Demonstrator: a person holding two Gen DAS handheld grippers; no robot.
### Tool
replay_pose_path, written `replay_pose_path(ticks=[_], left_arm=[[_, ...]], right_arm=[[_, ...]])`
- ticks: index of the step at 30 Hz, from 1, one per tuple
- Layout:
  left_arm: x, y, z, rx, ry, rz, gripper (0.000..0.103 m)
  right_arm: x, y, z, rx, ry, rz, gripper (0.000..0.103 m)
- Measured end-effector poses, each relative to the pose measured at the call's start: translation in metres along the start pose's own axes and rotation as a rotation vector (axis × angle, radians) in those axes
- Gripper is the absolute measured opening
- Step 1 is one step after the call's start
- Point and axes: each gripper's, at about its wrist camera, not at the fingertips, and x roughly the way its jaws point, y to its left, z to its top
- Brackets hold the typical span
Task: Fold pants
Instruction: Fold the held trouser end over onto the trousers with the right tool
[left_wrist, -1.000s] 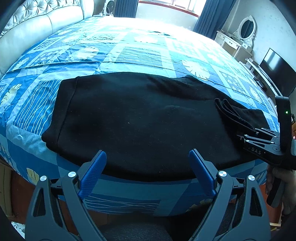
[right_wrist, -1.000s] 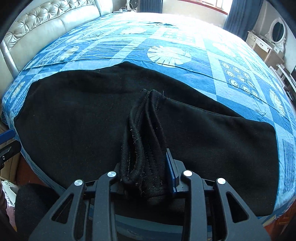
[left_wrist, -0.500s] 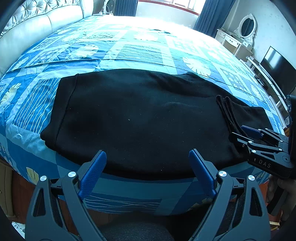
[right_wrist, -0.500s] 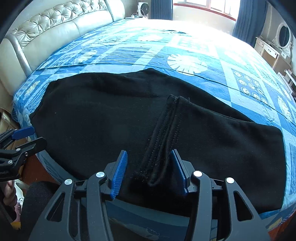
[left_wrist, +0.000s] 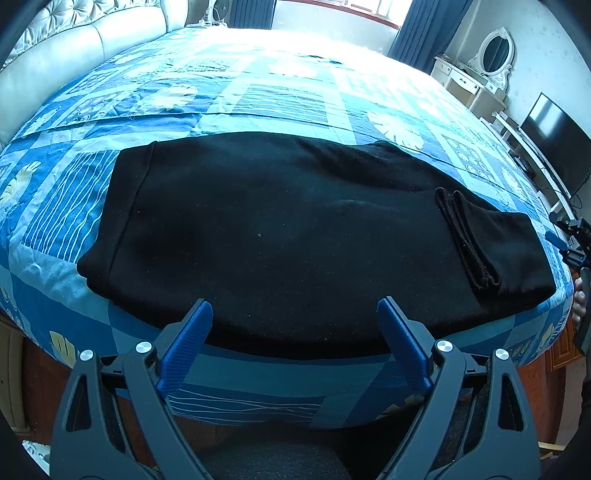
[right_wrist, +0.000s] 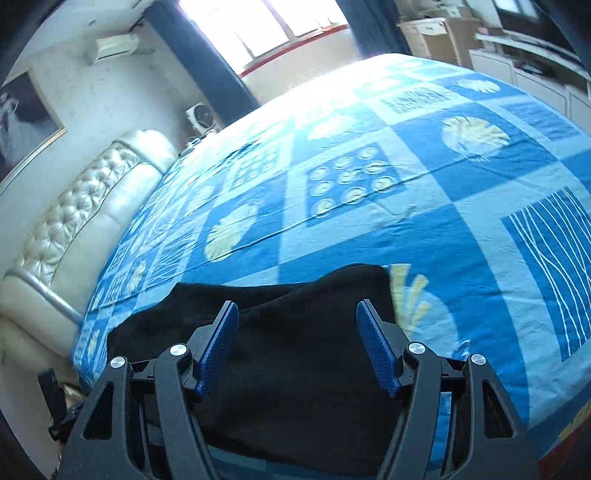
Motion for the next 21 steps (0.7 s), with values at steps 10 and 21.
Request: replay_pose_path(ticks=[10,21], left_arm=[[0.007,-0.007,-0.007,0.007,0.028,-0.005,0.090],[0.010,-0.007,-0.010,0.009,0.039,0.001,0.090]], right_arm=[[0.065,-0.057,0.013,0.261,0.138,0.310,0.056],[0.073,-0.059,-0.001,0.337,0.163,0.337,0.033]])
